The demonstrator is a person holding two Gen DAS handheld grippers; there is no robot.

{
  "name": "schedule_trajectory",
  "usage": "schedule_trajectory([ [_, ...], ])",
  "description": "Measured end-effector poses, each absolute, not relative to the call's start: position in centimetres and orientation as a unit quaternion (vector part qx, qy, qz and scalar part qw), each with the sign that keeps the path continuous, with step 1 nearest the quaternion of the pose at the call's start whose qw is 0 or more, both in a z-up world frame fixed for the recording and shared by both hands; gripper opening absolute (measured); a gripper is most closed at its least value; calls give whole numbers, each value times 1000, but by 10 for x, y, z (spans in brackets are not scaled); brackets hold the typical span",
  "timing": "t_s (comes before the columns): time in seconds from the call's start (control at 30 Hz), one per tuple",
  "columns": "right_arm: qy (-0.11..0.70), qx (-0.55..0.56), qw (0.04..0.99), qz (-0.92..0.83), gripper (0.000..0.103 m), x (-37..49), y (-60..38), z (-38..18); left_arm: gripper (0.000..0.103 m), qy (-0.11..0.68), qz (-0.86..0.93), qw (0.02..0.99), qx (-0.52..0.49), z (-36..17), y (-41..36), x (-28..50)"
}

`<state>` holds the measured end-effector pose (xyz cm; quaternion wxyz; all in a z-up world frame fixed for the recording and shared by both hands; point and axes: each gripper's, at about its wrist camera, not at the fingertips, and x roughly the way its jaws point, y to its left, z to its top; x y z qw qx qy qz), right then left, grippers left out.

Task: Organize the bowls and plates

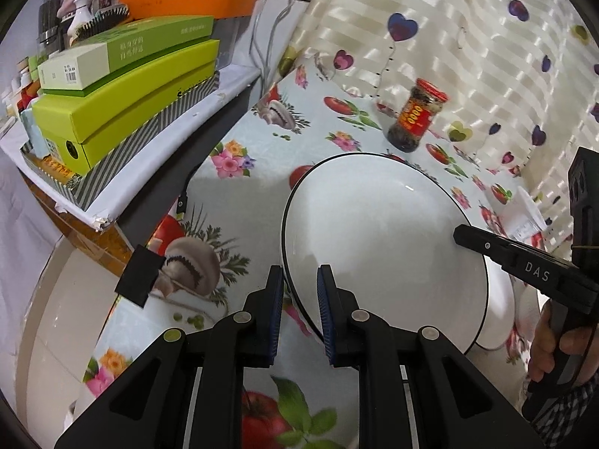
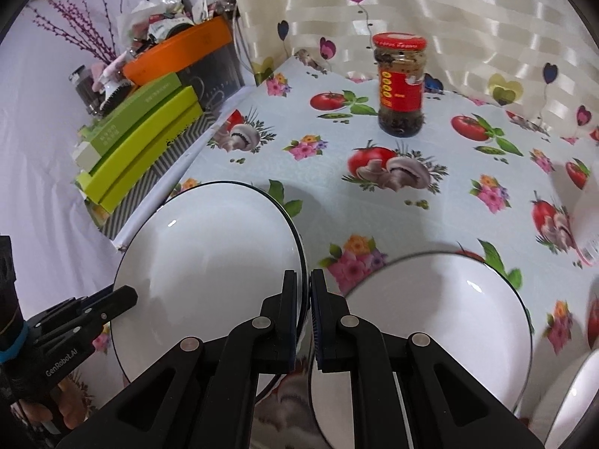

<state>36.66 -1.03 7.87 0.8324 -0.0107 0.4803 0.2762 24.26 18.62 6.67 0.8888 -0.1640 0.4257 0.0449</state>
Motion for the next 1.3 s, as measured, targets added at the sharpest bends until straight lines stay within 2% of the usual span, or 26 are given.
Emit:
schedule_trajectory([
  [0.6,466,19,847,256,8,277,-74,100,19,420,14,894,-155,80,141,177],
  [1.3,495,25,832,248,8,209,-108,71,19,448,14,882,-144,57,113,126],
])
